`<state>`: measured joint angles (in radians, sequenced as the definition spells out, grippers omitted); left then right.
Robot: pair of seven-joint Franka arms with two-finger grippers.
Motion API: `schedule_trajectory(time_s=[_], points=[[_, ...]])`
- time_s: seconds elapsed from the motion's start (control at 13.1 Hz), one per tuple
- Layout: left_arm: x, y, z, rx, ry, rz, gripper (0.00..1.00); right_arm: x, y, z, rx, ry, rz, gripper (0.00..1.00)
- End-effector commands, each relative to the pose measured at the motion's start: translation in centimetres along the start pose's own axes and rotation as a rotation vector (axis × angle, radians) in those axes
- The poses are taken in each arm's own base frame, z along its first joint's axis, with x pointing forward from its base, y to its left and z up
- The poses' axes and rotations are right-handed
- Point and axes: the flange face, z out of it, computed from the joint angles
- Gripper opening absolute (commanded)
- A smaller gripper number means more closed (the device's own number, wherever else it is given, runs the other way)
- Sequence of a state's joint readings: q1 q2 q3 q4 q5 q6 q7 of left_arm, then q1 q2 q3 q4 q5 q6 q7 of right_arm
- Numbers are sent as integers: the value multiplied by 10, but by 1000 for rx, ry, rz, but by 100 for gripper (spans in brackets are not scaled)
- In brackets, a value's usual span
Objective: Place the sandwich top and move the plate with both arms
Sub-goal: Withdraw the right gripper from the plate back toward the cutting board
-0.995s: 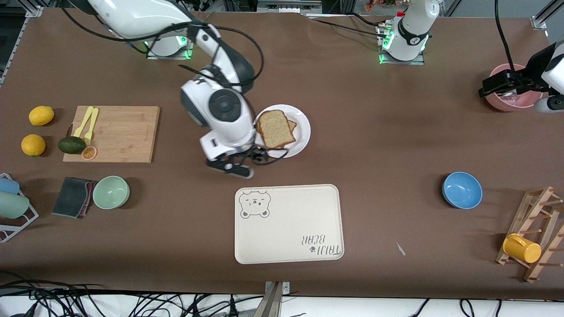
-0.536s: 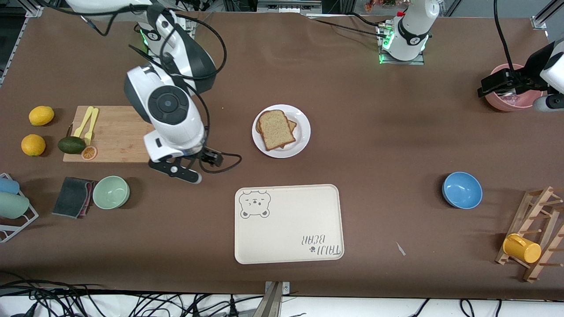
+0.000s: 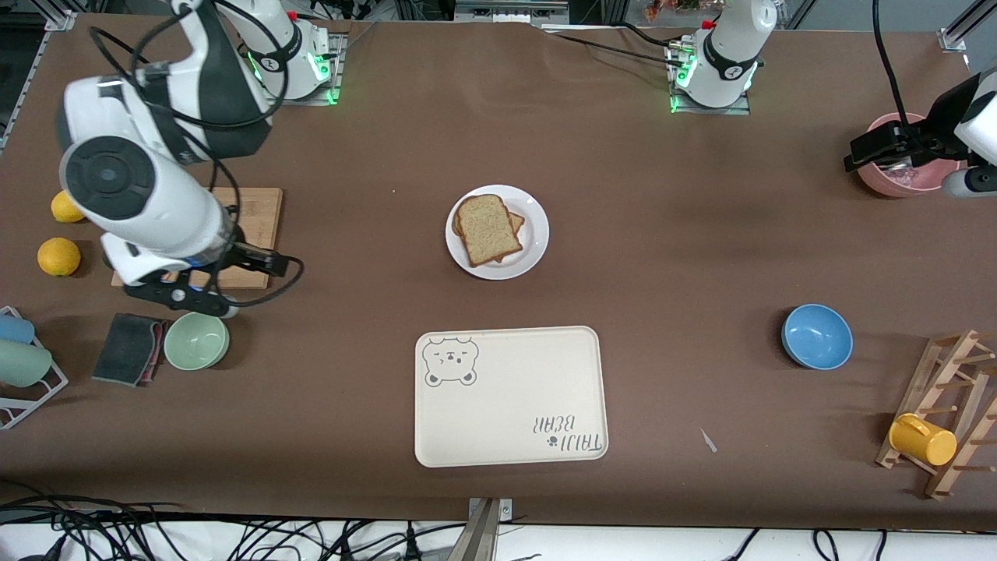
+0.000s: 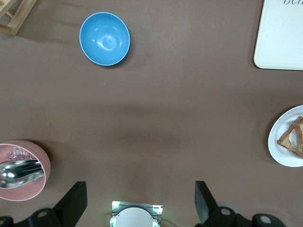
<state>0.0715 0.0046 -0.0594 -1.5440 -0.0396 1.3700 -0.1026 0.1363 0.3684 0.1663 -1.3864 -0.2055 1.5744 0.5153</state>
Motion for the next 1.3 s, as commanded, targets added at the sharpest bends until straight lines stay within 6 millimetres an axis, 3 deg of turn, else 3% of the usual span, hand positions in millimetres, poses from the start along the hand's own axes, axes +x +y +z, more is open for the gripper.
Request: schedule_trajectory(time_s=[0.0,0.23,0.38,0.61,0.92,1.22], points=[[-3,3,-8,-28,1,28,100,-10,9,-4,3,-16,-42,100],[-2,1,-5,-28,-6,22,100,-10,11,-3,44,-46,-86,100],[-2,1,-5,-26,-8,12,100,-1,33,1,91,-73,-73,100],[-2,2,-5,-27,-10,14,100,-18,45,-3,104,-70,-92,100],[0,-8,1,-30,-24,4,100,-13,91,4,122,-49,-160,100],[2,-10,2,-29,-24,-1,100,-51,118,-2,182,18,-131,100]])
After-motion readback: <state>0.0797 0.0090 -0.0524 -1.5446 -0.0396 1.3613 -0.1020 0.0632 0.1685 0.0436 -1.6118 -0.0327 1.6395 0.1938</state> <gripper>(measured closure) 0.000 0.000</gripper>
